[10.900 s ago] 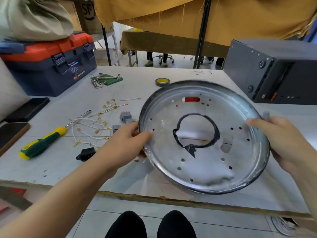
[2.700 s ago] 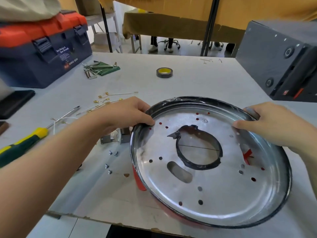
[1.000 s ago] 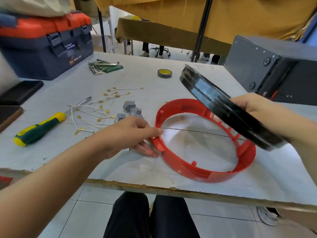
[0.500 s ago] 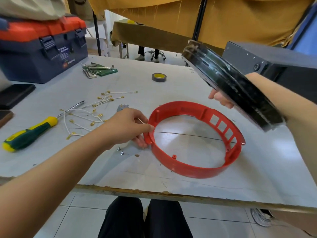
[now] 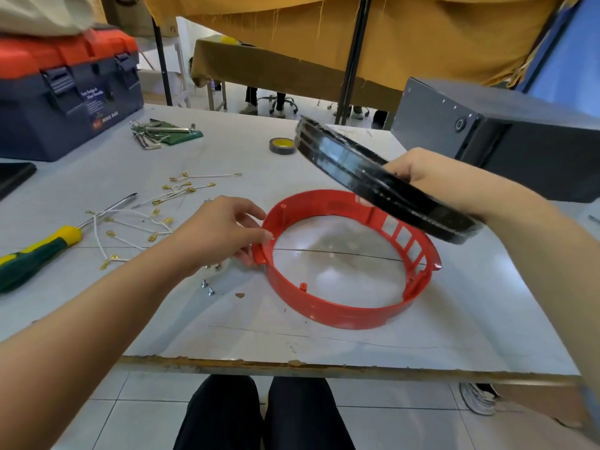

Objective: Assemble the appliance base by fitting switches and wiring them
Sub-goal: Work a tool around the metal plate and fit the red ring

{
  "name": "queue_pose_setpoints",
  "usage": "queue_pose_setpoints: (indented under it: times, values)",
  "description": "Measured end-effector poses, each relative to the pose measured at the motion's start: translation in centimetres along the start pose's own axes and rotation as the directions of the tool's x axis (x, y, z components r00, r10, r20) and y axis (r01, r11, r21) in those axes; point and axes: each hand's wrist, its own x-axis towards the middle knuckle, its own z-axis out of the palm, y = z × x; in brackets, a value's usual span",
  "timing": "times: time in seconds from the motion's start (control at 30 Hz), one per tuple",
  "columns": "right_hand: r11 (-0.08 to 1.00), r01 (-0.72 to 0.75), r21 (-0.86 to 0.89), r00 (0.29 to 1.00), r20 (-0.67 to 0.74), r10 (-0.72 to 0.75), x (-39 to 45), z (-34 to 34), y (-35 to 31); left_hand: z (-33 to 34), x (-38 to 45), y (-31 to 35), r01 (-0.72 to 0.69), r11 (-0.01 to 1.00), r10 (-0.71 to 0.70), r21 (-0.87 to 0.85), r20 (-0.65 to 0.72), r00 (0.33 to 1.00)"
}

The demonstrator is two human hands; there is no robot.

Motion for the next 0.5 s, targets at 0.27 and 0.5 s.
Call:
queue_pose_setpoints:
  times: [0.27,0.5]
  values:
    - [1.000,0.022,-0.002,0.999,0.024,-0.022,-0.9,1.1,-0.8,0.0,1.2,0.6,-0.044,0.997,0.043,0.070,0.017,0.999]
    - [0.996,0.017,-0.090,1.000,0.009,-0.016,-1.2,1.5,-0.3,-0.2,1.2,0.7,-0.037,0.995,0.037,0.094,-0.003,0.999]
